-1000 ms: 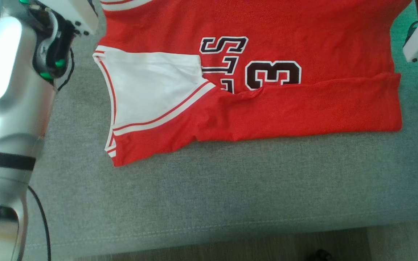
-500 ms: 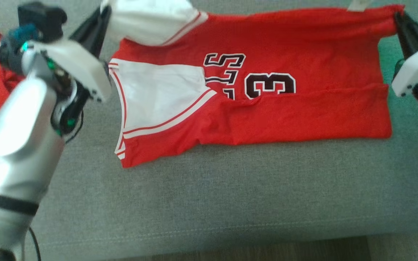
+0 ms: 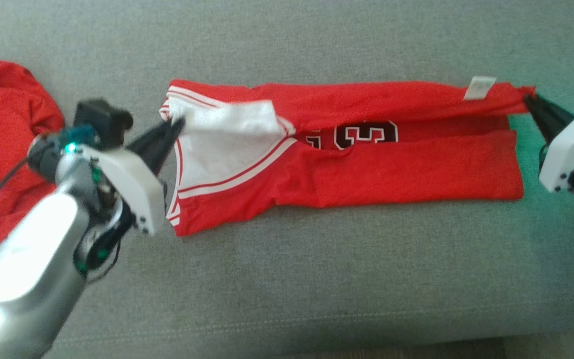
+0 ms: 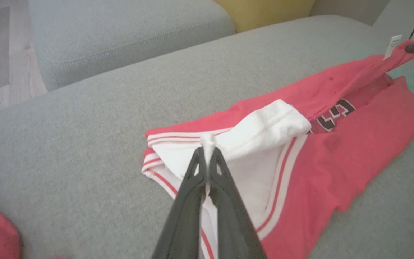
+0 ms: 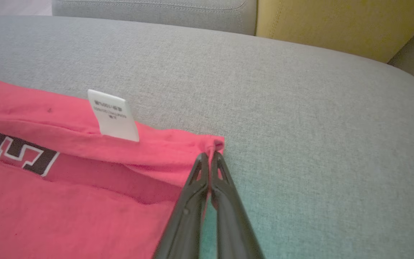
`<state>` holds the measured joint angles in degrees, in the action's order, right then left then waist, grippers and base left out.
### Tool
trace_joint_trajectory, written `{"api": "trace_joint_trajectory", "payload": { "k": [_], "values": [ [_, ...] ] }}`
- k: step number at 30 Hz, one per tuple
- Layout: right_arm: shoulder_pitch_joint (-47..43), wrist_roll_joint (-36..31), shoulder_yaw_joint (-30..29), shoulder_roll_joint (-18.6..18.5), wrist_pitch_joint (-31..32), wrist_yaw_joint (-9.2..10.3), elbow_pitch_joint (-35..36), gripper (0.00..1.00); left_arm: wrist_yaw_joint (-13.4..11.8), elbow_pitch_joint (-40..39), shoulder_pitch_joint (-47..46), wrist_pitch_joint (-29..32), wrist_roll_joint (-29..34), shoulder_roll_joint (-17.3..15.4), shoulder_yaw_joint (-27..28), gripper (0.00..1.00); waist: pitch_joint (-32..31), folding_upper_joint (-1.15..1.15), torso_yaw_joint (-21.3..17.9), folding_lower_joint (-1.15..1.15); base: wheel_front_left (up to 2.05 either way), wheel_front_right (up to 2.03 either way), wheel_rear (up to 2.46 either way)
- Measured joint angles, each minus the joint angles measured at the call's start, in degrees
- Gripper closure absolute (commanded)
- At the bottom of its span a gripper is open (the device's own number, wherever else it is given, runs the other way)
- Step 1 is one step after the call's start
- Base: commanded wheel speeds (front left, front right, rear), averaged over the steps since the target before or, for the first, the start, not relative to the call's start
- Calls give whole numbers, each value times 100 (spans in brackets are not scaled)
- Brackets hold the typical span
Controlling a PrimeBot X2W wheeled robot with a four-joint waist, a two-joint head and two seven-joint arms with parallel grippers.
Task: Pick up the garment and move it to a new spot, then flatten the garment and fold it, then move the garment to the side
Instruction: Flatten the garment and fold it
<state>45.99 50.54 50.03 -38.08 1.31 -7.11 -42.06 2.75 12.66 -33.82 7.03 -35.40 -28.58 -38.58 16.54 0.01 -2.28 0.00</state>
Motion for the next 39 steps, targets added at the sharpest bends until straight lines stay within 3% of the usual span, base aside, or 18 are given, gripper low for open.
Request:
{"api": "trace_joint_trajectory", "payload": {
  "k": [6, 12, 13, 14, 22, 26, 33, 39],
  "values": [
    [-303, 252, 222, -267, 453, 0, 467, 100, -86, -563, 594, 569, -151, -376, -191, 100, -192, 0, -34, 0, 0, 0, 0],
    [-487, 374, 386, -417, 795, 0, 740, 100, -181, -716, 784, 708, -165, -419, -325, 96, -306, 0, -57, 0, 0, 0, 0],
    [-506, 410, 408, -422, 854, 0, 791, 55, -204, -714, 786, 710, -156, -422, -341, 58, -329, 0, -62, 0, 0, 0, 0],
    [-538, 452, 412, -426, 907, 0, 825, 0, -255, -705, 786, 711, -98, -436, -366, 0, -354, 0, -69, 0, 0, 0, 0],
    [-803, 563, 521, -694, 1266, 0, 1016, 0, -446, -446, 937, 597, 111, -471, -481, 0, -618, 0, -94, 0, 0, 0, 0],
    [-866, 589, 336, -744, 1134, 0, 1057, 0, -625, -332, 997, 341, 148, -417, -416, 0, -724, 0, -80, 0, 0, 0, 0],
    [-981, 545, -803, -532, 210, 1, 594, 0, -1171, -81, 1033, -882, -314, 337, 353, 0, -1009, 0, 3, 0, 0, 0, 0],
    [-1417, 78, -1614, 224, -913, 0, 558, 0, -1228, 107, 1197, -1889, -801, 868, 964, 0, -1123, 0, 44, 0, 0, 0, 0]
  ]
}}
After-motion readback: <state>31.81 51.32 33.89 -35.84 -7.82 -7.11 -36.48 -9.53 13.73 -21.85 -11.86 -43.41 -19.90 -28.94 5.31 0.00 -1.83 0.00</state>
